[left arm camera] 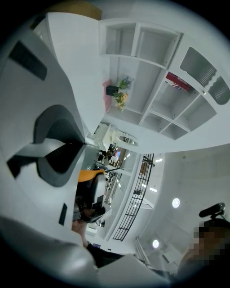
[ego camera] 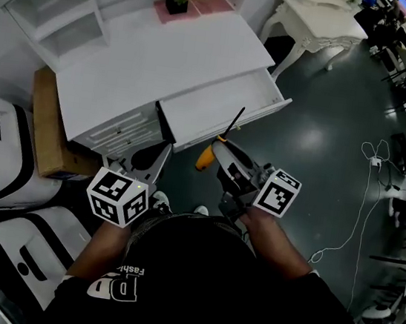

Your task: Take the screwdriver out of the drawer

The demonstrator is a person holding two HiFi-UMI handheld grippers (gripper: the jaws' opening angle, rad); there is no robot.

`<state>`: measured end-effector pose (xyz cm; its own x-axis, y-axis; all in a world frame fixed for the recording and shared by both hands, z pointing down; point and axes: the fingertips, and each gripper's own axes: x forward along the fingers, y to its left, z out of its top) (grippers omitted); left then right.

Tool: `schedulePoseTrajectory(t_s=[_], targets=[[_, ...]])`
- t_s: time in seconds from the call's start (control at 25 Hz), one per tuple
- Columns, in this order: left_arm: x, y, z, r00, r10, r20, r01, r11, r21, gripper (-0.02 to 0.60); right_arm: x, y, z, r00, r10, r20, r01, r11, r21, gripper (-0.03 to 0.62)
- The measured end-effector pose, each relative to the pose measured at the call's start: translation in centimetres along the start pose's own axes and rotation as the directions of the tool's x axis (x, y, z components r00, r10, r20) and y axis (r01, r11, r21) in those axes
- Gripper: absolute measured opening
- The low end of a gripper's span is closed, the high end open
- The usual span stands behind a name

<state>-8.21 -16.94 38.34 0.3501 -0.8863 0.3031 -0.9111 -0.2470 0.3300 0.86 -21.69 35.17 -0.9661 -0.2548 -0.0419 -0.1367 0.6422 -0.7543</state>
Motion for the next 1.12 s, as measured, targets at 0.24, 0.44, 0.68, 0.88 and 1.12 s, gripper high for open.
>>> schedulePoseTrajectory(t_s=[0.24, 0.44, 0.68, 0.88, 1.12], targets=[[0.2, -1.9, -0.6, 1.000, 0.018, -0.005, -0.018, 1.000, 0.001, 0.014, -1.9, -0.3, 0.2, 1.000, 0.013, -0.006, -0.013, 1.000, 0.003, 0.077], [0.5, -3.2, -0.5, 1.000, 0.020, -0.001, -0.020, 1.000, 0.007, 0.014, -3.2, -0.3, 0.5, 1.000, 0.020, 0.001, -0.020, 1.000, 0.008, 0.077], [0.9, -4.8, -0.6, 1.000, 0.015, -0.008, -0.015, 1.000, 0.017, 0.014, -4.8, -0.3, 0.7, 1.000, 0.022, 0.012, -0.023, 1.000, 0.016, 0.077], [1.3, -4.9, -0.8, 1.000, 0.008, -0.019, -0.008, 1.000, 0.024, 0.014, -5.1, -0.7, 0.5, 1.000, 0.017, 0.018, -0.018, 1.000, 0.020, 0.077], [1.5, -5.0, -0.9, 1.000, -0.003, -0.021, 0.003, 1.000, 0.031, 0.014, -5.2, -1.1, 0.2, 1.000, 0.009, 0.017, -0.009, 1.000, 0.022, 0.077]])
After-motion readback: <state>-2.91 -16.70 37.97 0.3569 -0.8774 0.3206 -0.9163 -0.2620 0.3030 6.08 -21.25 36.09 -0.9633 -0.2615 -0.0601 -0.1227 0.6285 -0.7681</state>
